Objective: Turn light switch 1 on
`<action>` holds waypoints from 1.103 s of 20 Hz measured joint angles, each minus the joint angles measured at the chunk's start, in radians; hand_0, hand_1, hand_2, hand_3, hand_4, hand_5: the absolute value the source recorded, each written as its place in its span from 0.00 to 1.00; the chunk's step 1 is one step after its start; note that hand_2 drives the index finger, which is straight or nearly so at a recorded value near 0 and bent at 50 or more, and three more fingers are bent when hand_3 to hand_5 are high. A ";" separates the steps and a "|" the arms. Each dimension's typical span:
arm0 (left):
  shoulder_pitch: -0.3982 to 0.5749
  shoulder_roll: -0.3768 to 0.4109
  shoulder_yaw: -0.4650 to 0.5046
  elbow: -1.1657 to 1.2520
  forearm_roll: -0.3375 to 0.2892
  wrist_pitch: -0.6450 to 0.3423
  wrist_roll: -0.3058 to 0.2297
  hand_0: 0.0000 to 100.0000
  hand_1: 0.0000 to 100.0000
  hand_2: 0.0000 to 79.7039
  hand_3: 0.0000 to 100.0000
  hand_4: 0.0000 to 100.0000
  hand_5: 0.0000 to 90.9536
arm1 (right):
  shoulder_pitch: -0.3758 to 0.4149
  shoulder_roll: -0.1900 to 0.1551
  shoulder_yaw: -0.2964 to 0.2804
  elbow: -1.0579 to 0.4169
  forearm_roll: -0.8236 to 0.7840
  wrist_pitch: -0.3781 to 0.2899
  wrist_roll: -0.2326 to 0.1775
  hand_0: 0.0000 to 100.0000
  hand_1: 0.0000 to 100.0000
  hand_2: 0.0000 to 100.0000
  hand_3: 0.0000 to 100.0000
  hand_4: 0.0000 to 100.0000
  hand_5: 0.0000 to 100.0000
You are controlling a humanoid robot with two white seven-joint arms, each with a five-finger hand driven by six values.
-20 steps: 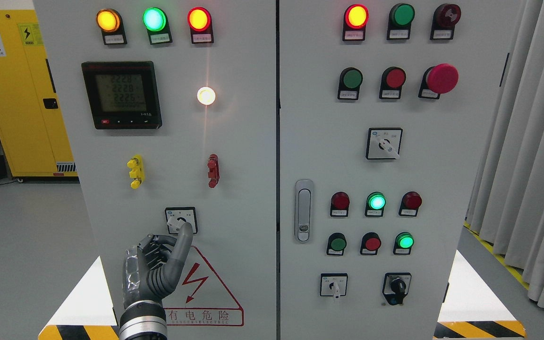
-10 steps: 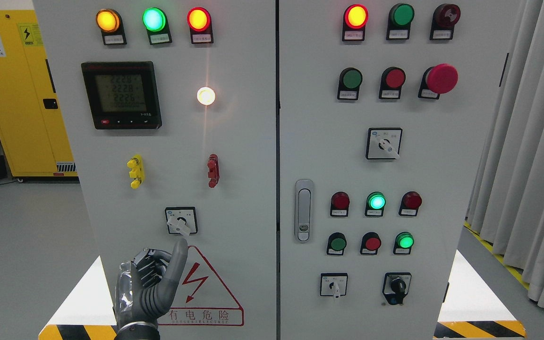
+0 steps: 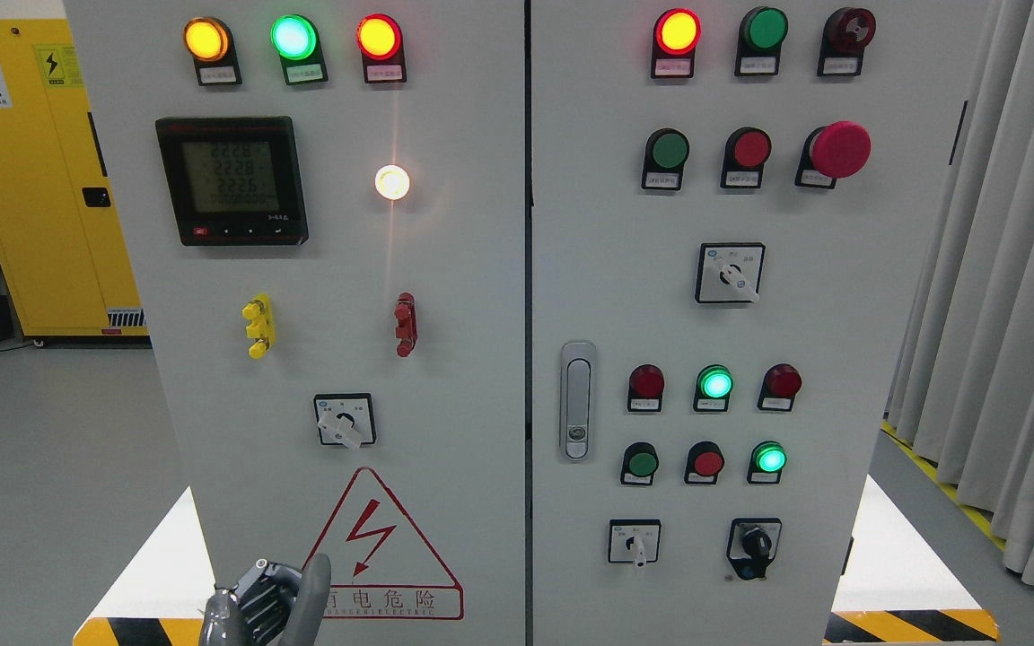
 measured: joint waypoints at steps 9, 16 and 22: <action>0.167 0.039 0.109 0.290 0.041 -0.240 -0.230 0.03 0.38 0.60 0.79 0.82 0.71 | 0.000 0.000 0.000 0.000 0.000 0.000 0.000 0.00 0.50 0.04 0.00 0.00 0.00; 0.229 0.071 0.156 0.661 0.048 -0.434 -0.284 0.13 0.37 0.34 0.48 0.48 0.08 | 0.000 0.000 0.000 0.000 0.000 0.000 0.000 0.00 0.50 0.04 0.00 0.00 0.00; 0.247 0.086 0.176 0.978 0.050 -0.472 -0.368 0.17 0.33 0.00 0.15 0.22 0.00 | 0.000 0.000 0.000 0.000 0.000 0.000 0.000 0.00 0.50 0.04 0.00 0.00 0.00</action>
